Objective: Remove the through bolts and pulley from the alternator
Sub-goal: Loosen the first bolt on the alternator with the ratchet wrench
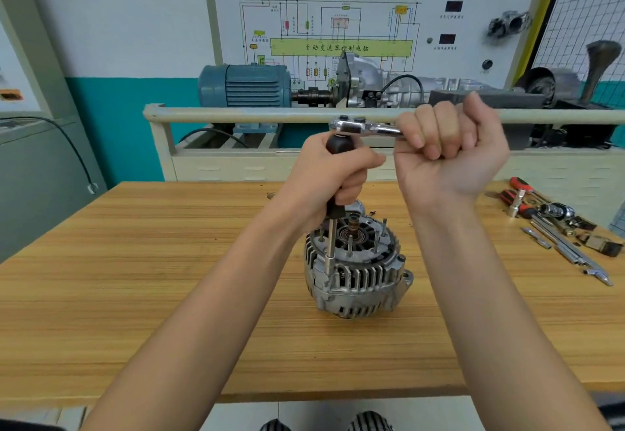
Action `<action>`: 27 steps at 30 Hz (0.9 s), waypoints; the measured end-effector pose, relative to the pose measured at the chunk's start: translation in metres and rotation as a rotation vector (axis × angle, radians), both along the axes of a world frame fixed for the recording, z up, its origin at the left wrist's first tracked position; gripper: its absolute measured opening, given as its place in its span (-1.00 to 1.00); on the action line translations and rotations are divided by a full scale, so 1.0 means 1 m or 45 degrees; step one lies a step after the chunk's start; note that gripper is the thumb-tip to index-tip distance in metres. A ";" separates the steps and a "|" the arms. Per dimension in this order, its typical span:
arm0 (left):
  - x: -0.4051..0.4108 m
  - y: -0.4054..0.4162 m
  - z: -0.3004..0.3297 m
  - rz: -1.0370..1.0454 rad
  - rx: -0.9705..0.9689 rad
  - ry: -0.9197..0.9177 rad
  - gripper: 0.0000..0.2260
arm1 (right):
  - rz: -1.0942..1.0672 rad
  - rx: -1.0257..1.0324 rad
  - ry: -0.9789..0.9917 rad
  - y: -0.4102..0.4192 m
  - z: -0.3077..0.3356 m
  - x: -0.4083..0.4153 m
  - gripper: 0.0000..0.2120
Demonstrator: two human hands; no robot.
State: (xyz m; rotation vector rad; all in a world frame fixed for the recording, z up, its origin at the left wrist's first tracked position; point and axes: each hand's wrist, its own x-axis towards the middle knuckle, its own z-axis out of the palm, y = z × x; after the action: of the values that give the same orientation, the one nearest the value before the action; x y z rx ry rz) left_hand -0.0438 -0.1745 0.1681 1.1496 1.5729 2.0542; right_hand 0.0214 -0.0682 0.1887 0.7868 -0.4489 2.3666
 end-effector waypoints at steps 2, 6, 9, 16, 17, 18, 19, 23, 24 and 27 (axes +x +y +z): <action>-0.003 -0.001 0.001 -0.140 -0.065 -0.015 -0.68 | 0.217 -0.111 -0.038 0.010 0.001 -0.010 -0.54; -0.005 0.001 0.002 -0.245 -0.170 -0.065 -0.61 | 0.509 -0.270 -0.135 0.020 0.003 -0.030 -0.53; -0.002 0.004 0.001 -0.058 -0.139 -0.072 -0.52 | 0.474 -0.285 -0.194 0.018 0.007 -0.031 -0.53; 0.009 0.011 -0.004 0.406 0.030 -0.075 -0.56 | -0.457 0.229 0.077 -0.031 0.001 0.007 -0.52; 0.011 0.012 -0.005 0.484 0.045 -0.069 -0.60 | -0.583 0.267 0.138 -0.040 0.000 0.009 -0.56; 0.012 0.013 -0.005 0.548 0.059 -0.064 -0.61 | -0.676 0.290 0.189 -0.047 -0.002 0.010 -0.58; 0.013 0.013 -0.006 0.589 0.075 -0.060 -0.62 | -0.730 0.310 0.225 -0.052 -0.003 0.011 -0.58; 0.015 0.006 -0.008 0.513 0.100 -0.060 -0.62 | -0.618 0.352 0.224 -0.048 -0.005 0.013 -0.55; 0.014 0.002 -0.008 0.439 0.084 -0.053 -0.62 | -0.541 0.346 0.194 -0.042 -0.003 0.013 -0.53; 0.010 -0.007 -0.003 0.211 0.012 0.025 -0.62 | -0.214 0.211 0.057 -0.021 0.003 0.008 -0.51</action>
State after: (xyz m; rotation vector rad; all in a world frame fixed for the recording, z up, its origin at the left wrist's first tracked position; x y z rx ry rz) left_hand -0.0342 -0.1817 0.1655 1.0780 1.7218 2.1616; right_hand 0.0298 -0.0894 0.1918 0.8404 -0.6725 2.1727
